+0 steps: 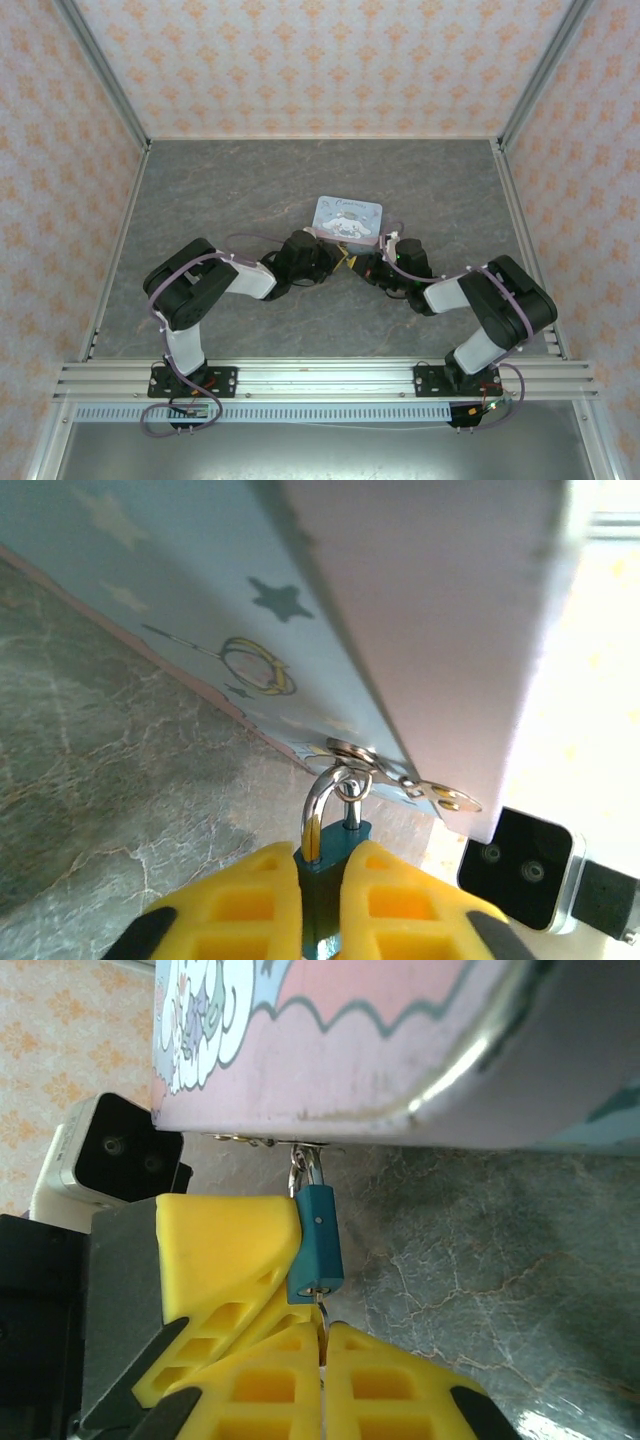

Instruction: Unlock the padlock with the key

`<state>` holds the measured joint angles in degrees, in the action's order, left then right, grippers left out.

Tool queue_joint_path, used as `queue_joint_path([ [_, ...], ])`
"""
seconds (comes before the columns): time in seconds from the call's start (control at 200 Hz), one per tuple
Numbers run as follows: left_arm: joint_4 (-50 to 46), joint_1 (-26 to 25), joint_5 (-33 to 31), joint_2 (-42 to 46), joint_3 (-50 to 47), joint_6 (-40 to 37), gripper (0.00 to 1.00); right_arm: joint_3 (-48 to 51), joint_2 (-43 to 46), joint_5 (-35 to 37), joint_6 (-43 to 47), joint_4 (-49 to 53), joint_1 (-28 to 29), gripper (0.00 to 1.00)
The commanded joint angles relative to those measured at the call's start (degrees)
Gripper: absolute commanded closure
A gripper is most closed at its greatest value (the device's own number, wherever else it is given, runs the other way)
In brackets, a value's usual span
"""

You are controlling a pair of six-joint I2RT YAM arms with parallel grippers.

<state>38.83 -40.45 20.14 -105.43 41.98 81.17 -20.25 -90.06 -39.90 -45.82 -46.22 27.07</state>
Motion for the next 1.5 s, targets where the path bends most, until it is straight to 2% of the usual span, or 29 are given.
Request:
queue_joint_path([
  [0.0, -1.31, 0.05, -1.45, 0.58, 0.81, 0.07, 0.97, -1.80, 4.13, 0.03, 4.16, 3.75, 0.62, 0.82],
  [0.12, -5.16, 0.11, -1.61, 2.69, 1.22, -0.46, 1.00, -2.62, 9.04, 4.53, 10.83, 14.73, 0.63, 0.67],
  [0.255, -11.71, 0.28, -1.33, 4.74, 2.83, -0.79, 1.00, -4.12, 14.71, 9.11, 19.30, 24.46, 0.62, 0.58],
  [0.37, -15.30, 0.59, -0.91, 6.21, 3.51, 0.41, 1.00, -3.77, 20.69, 12.05, 26.50, 26.38, 1.57, 0.55],
  [0.606, -28.66, 1.49, 2.20, 9.57, 8.40, 0.14, 1.00, -4.58, 31.96, 25.93, 45.55, 33.58, 10.34, 0.53],
  [0.681, -33.98, 1.73, 2.10, 10.95, 9.76, -0.96, 1.00, -5.00, 33.09, 26.99, 50.72, 33.97, 11.95, 0.53],
  [0.826, -40.81, 2.89, 3.51, 12.63, 11.44, -2.49, 1.00, -3.11, 32.81, 27.66, 63.31, 29.95, 15.61, 0.53],
  [1.021, -39.83, 3.62, 5.06, 13.48, 10.47, -1.19, 1.00, -3.18, 29.63, 33.76, 76.71, 28.63, 19.95, 0.52],
  [1.251, -38.83, 3.64, 6.07, 12.10, 10.60, -0.75, 1.00, -5.41, 19.94, 41.28, 84.35, 26.80, 22.96, 0.53],
  [1.496, -38.65, 3.62, 6.14, 11.38, 10.76, -0.13, 1.00, -6.81, 14.05, 41.90, 83.63, 21.24, 23.91, 0.55],
])
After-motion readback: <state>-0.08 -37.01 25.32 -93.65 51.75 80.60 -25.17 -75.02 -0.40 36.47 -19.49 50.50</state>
